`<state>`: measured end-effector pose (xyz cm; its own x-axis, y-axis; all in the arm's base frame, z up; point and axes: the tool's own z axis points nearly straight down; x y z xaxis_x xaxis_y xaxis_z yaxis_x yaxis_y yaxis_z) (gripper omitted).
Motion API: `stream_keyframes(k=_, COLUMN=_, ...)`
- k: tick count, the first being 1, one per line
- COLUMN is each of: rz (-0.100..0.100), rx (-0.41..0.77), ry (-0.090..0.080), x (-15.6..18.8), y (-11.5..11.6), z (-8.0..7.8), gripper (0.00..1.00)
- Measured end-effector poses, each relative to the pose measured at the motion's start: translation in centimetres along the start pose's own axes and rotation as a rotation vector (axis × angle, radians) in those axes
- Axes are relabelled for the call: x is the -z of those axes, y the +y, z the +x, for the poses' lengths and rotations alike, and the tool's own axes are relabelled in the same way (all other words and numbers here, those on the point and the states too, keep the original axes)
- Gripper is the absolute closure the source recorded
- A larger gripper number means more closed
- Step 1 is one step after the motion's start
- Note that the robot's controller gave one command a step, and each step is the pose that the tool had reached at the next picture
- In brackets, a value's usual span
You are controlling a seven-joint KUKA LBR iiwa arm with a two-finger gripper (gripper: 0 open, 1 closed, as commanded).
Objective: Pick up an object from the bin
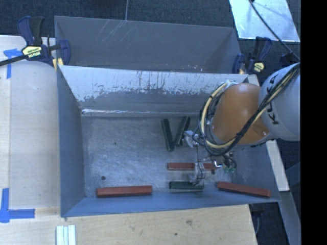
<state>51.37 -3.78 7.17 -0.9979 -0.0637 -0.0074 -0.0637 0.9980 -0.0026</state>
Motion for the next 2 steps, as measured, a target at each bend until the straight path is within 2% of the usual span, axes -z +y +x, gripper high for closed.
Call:
stream_keyframes(k=1, rz=-0.002, rx=0.001, ry=0.004, x=-0.1, y=0.2, z=0.1, gripper=1.0)
stream_keyframes(k=2, rz=-0.001, rx=0.061, ry=-0.004, x=13.4, y=1.9, z=-1.1, gripper=1.0)
